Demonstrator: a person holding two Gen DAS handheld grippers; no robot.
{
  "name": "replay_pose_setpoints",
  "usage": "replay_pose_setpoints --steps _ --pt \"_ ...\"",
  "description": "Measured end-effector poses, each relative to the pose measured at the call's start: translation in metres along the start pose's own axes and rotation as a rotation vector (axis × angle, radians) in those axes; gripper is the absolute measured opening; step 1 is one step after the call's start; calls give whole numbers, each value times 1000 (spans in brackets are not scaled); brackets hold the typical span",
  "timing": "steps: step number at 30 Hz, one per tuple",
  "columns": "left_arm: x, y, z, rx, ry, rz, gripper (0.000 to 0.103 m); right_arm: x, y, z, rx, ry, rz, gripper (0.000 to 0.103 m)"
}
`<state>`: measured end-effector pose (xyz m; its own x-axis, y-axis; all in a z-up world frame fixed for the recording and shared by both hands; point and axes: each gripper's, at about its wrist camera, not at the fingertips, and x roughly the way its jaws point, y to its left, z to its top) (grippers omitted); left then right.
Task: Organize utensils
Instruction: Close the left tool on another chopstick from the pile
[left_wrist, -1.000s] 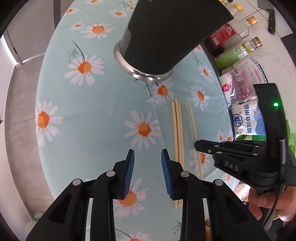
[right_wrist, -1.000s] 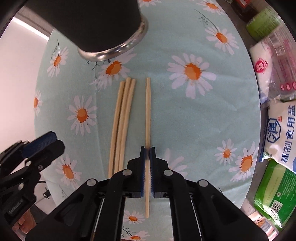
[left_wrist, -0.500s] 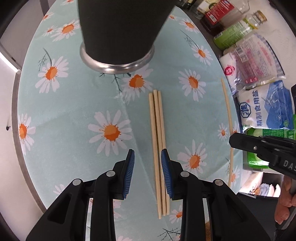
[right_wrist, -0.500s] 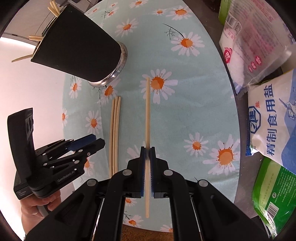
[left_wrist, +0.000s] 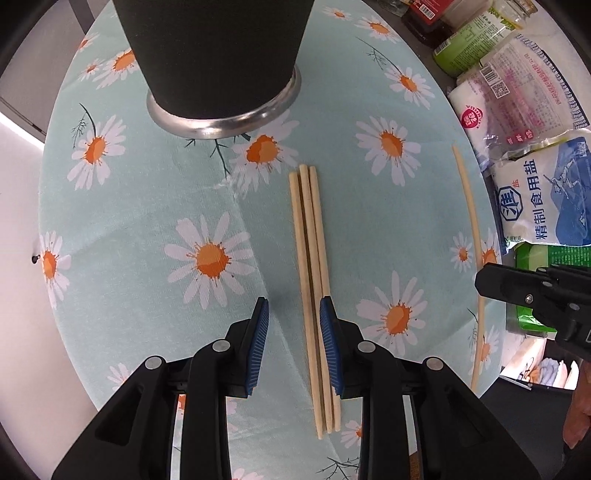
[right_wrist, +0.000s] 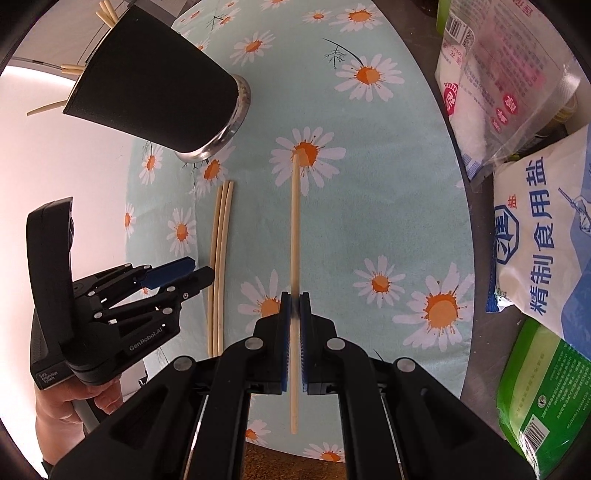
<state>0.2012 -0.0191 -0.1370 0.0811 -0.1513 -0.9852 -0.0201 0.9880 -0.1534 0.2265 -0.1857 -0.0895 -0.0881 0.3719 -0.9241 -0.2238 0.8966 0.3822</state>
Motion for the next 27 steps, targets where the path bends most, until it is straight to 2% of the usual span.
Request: replay_pose_setpoints --steps 3,7,10,21,27 --pt "0 4 2 1 11 10 27 2 2 1 -5 3 4 5" --pt "2 4 -1 6 3 30 17 4 4 3 -12 7 5 5" --pt "4 1 -3 5 10 27 17 3 4 4 -14 12 5 5" --pt "14 -27 7 16 37 120 16 9 11 8 -37 17 -1 5" --pt "14 -33 6 26 17 165 4 16 16 8 -46 31 5 5"
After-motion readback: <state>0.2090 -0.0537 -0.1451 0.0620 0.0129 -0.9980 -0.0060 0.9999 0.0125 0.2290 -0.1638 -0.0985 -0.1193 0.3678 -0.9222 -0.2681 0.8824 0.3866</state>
